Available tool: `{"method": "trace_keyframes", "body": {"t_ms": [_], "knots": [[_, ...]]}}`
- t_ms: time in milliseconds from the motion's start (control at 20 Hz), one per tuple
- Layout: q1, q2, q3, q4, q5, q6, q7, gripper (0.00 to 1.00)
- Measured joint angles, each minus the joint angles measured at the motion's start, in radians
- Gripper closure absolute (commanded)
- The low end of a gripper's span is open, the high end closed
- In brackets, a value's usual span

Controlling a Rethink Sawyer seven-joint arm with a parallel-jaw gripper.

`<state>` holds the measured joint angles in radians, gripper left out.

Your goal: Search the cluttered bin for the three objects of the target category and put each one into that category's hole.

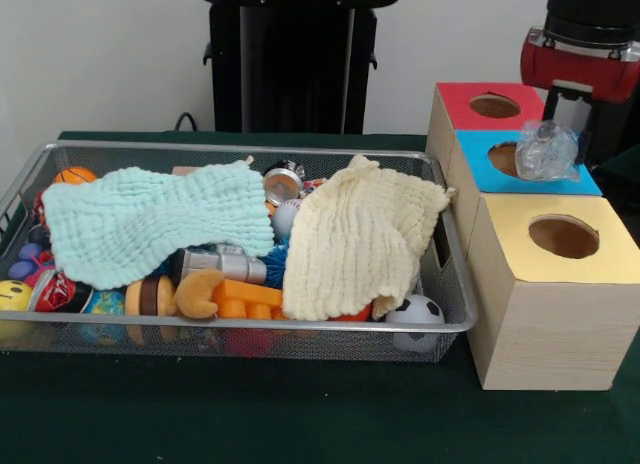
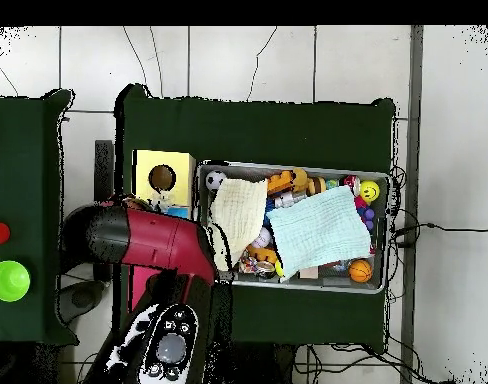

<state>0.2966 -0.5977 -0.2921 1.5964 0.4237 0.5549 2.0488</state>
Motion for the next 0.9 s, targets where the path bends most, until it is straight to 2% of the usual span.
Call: {"method": "trace_keyframes", "body": {"t_ms": [300,500,900], "knots": [[-0.012,0.014,0.0,-0.011,-0.002,0.023,0.0,1.0],[-0.037,0.021,0.0,-0.02,-0.007,0.077,0.0,1.0],[-0.086,0.025,-0.002,-0.02,-0.077,0.154,0.0,1.0]]}}
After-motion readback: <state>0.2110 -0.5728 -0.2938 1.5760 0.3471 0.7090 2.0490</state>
